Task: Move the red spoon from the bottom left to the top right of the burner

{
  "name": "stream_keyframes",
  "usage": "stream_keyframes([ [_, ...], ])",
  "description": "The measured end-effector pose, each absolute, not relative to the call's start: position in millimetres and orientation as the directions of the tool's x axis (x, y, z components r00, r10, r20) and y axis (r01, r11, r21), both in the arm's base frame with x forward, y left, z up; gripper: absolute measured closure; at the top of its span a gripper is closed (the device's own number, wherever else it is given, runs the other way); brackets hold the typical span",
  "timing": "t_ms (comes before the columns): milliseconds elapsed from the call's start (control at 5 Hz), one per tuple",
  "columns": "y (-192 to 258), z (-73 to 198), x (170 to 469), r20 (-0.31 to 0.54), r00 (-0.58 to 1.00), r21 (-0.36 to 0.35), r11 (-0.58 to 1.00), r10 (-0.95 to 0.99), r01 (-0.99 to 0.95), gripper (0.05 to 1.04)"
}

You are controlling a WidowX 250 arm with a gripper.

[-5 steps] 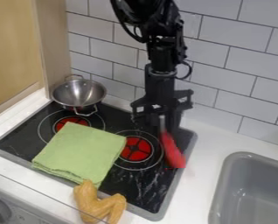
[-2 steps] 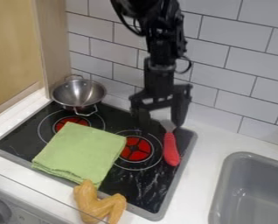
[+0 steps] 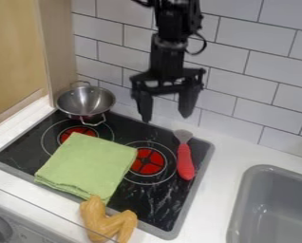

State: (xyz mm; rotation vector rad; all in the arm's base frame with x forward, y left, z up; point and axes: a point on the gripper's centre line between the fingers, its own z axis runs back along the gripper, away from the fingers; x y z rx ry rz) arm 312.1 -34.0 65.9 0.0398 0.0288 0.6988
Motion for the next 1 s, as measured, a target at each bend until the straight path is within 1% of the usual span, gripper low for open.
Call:
stream_keyframes([
  [200,-20,75,295,-0.033,0.786,0.174,0.778,0.618,-0.604,0.084],
  [400,-7,75,283,-0.036,0.815,0.238,0.797,0.578,-0.555,0.084],
  [600,16,69,270,-0.034,0.861,0.268,0.834,0.508,-0.482,0.084],
  [800,55,67,260,-0.035,0.858,0.228,0.84,0.512,-0.492,0.084],
  [1000,83,67,256,-0.03,0.852,0.233,0.832,0.523,-0.503,0.084],
])
